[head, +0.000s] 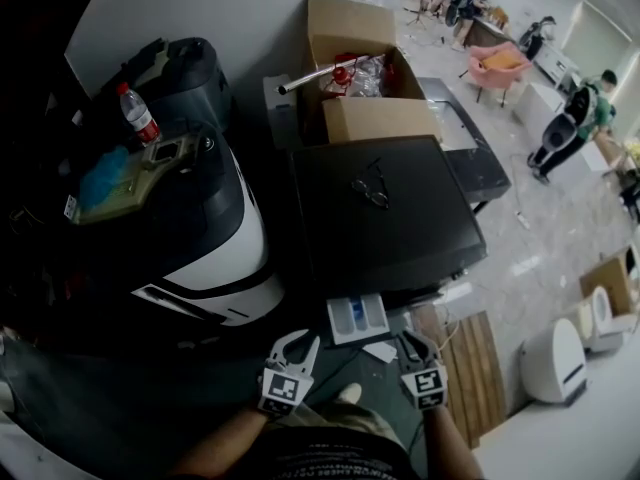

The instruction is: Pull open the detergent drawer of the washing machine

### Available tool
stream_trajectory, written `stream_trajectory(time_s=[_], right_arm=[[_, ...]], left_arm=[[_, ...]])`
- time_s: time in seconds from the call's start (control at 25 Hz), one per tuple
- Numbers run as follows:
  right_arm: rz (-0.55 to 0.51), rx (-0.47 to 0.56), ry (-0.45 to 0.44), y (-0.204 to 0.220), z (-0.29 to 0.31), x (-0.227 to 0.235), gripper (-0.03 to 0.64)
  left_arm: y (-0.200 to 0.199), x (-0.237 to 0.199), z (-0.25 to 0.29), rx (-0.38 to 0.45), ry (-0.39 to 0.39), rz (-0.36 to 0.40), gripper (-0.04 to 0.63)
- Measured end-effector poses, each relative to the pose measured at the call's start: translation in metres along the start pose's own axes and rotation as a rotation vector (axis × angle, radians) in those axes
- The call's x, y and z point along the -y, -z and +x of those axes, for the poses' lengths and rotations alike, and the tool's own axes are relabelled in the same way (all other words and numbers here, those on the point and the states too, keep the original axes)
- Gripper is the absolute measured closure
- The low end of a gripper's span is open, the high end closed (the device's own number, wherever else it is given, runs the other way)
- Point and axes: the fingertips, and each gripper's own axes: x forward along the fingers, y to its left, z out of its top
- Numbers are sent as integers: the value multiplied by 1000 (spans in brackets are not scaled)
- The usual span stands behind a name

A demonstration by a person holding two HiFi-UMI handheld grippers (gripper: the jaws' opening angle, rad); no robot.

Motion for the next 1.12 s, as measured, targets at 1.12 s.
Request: stream_trajectory(time_s=[1.12], right_arm=[[-37,344,66,-191,-67,-42,615]], left_arm=[[-183,-45,-64,315,56,52,592]])
